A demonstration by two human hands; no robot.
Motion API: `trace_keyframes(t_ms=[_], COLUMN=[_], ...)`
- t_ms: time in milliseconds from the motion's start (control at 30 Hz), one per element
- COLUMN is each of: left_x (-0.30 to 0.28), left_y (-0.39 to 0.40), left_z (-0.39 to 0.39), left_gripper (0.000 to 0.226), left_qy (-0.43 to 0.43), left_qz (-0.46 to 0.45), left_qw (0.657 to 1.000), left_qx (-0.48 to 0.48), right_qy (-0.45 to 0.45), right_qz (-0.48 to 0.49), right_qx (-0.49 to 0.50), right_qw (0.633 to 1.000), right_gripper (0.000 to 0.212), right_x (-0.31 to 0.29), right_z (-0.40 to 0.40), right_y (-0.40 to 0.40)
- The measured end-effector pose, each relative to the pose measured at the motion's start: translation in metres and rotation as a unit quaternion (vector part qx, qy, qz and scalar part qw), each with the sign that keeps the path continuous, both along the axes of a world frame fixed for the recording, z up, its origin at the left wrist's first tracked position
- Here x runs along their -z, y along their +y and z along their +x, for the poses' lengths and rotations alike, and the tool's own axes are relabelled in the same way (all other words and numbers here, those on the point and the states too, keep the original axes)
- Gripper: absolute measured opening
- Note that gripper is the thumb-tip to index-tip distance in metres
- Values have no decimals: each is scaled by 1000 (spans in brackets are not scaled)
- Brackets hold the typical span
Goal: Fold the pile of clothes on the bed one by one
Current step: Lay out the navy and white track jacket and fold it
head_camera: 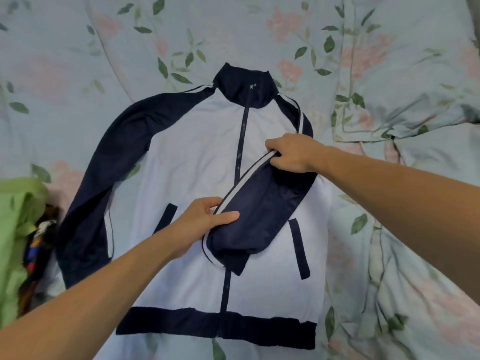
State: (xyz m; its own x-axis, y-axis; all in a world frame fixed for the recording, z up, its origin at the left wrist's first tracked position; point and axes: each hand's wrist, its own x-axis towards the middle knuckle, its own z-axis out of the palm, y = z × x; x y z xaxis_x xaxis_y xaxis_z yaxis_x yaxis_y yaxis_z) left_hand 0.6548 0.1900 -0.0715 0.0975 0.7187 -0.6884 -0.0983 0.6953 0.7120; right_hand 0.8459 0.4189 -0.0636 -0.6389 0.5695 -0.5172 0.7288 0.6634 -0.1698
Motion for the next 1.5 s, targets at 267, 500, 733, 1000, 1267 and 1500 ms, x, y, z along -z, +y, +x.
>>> trace_keyframes(t_ms=[267,500,733,1000,1267,1500], left_x=[31,33,23,22,-10,-4], left_y=[-28,-36,-7,28,36,24], left_z=[-50,-99,-197,-283,-325,-330], left_gripper=[11,47,82,55,31,18], left_qy=[364,549,551,241,35,-50], left_qz=[87,197,95,-109,-7,18], left_qw=[926,807,828,959,999,996], left_qx=[58,92,45,-105,-33,-67], right_qy=[-48,86,192,339,301,286], right_qz=[62,126,-10,-199,-283,-274], right_qx=[-7,-44,78,402,545,588], right_qw=[997,987,978,827,729,705], right_gripper=[21,62,67,58,58,25], right_x=[23,57,54,36,14,13], right_z=[-32,-73,-183,-327,-379,-396], right_y=[-5,-55,-123,-160,-128,-110])
